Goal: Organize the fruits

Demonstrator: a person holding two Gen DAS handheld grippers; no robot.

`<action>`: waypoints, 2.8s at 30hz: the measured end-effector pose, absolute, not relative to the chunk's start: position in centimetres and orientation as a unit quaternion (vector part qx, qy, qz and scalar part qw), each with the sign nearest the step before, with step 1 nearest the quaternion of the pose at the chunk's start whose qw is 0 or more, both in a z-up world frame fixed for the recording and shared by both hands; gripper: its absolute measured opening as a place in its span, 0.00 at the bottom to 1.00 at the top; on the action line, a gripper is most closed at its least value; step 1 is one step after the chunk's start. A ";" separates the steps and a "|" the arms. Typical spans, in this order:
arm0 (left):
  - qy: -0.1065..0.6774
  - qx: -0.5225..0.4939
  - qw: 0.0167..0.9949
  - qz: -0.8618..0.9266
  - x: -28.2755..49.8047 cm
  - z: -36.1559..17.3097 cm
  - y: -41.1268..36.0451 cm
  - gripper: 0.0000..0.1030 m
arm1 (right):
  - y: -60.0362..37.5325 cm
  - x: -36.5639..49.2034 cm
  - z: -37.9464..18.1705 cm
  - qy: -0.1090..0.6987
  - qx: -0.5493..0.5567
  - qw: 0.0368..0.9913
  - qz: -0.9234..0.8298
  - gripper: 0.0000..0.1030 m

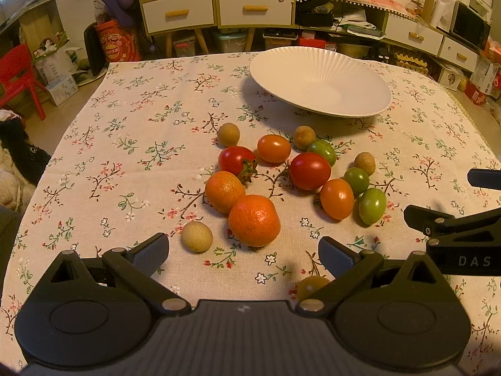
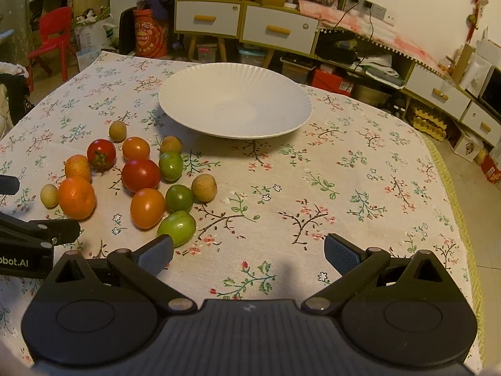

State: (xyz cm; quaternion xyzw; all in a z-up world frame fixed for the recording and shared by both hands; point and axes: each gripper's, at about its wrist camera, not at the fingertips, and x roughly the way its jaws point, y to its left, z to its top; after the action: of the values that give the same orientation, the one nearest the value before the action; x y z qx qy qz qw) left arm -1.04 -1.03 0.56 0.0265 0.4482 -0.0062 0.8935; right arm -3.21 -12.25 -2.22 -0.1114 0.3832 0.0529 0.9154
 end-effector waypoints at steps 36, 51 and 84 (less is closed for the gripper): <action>0.406 -0.061 0.908 -0.088 -1.2 -2.0 2.8 0.60 | -11.2 -2.6 -5.4 0.384 -0.098 0.906 0.150 0.77; 0.448 -0.091 0.883 -0.103 -1.1 -1.8 2.3 0.42 | -9.9 -2.7 -5.7 0.365 -0.126 0.905 0.177 0.57; 0.383 -0.082 0.916 -0.081 -0.9 -2.7 2.1 0.31 | -9.7 -2.6 -5.8 0.347 -0.127 0.912 0.177 0.34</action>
State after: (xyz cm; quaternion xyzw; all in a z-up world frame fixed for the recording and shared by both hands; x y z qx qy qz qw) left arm -0.89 2.08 -2.69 -0.0824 0.3831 -0.0805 0.9165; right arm -2.62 -9.67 -5.82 -0.1265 0.3466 0.1769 0.9124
